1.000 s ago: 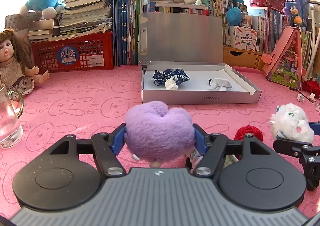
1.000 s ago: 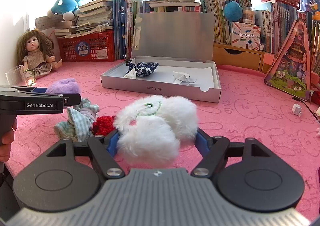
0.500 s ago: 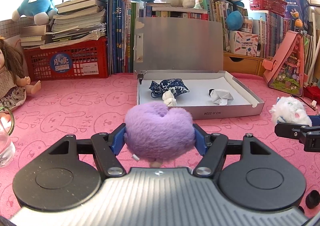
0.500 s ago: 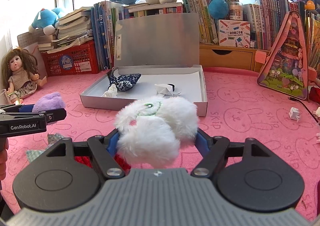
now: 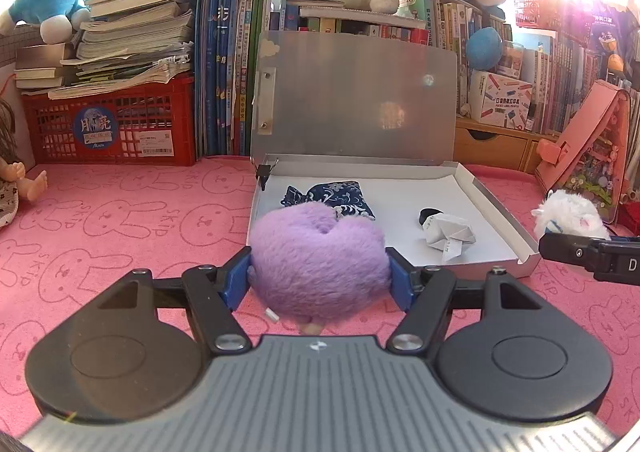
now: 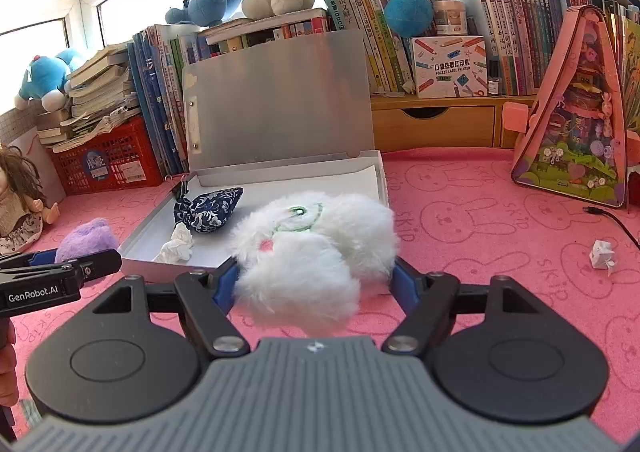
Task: Organize objects
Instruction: 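Lift and carry the purple plush and white plush with both tools over the box, then open left tool to drop the purple plush while right tool releases the white plush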
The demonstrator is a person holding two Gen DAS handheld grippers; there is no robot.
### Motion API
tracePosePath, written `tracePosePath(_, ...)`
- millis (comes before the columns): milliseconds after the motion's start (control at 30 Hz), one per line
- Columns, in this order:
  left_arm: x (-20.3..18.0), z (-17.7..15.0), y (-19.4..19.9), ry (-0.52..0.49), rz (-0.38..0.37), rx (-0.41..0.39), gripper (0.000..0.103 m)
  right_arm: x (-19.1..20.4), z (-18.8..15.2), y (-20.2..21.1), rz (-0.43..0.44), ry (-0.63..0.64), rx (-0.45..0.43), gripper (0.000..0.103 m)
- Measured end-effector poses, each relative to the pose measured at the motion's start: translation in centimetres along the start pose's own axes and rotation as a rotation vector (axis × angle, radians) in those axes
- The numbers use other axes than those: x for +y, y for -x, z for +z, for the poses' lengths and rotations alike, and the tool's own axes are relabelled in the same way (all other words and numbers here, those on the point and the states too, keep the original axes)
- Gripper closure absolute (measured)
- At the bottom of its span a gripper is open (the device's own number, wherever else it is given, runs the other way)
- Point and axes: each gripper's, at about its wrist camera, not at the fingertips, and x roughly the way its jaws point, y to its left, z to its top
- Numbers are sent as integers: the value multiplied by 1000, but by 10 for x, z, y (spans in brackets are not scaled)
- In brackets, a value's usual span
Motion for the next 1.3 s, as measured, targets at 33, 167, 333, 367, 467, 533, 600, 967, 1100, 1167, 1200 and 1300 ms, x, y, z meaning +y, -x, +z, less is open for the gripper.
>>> tracePosePath(33,-1,3,-3,-3,2,-1,30,1,2,-3,1,4,0,27)
tracePosePath(167,-5,17,-18,-17,12,-10,30,6,8,-17,2,35,6,27)
tracePosePath(333,-6,37,-44,-5,22,-1,30,6,18,-40,5,39,31,27)
tracePosePath(367,-7,39,-49,-9,24,-1,30,4,20,-46,6,28,38,27)
tracePosePath(467,-11,43,-65,-35,36,3,30,-3,27,-61,12,-19,58,27)
tracePosePath(533,-13,44,-74,-47,41,10,30,-9,32,-69,19,-54,70,27)
tracePosePath(600,-14,45,-82,-56,40,12,30,-13,35,-77,23,-79,80,27)
tracePosePath(967,-13,44,-122,-56,51,71,30,-2,39,-102,14,-26,113,27)
tracePosePath(1100,-15,39,-130,-74,57,87,30,2,36,-109,15,-12,124,27)
tracePosePath(1167,-14,37,-133,-75,58,91,30,3,35,-113,18,-10,133,27)
tracePosePath(1200,-14,37,-134,-75,59,92,30,3,34,-115,18,-10,136,27)
tracePosePath(1300,-13,36,-137,-71,59,94,30,4,32,-118,14,-8,141,27)
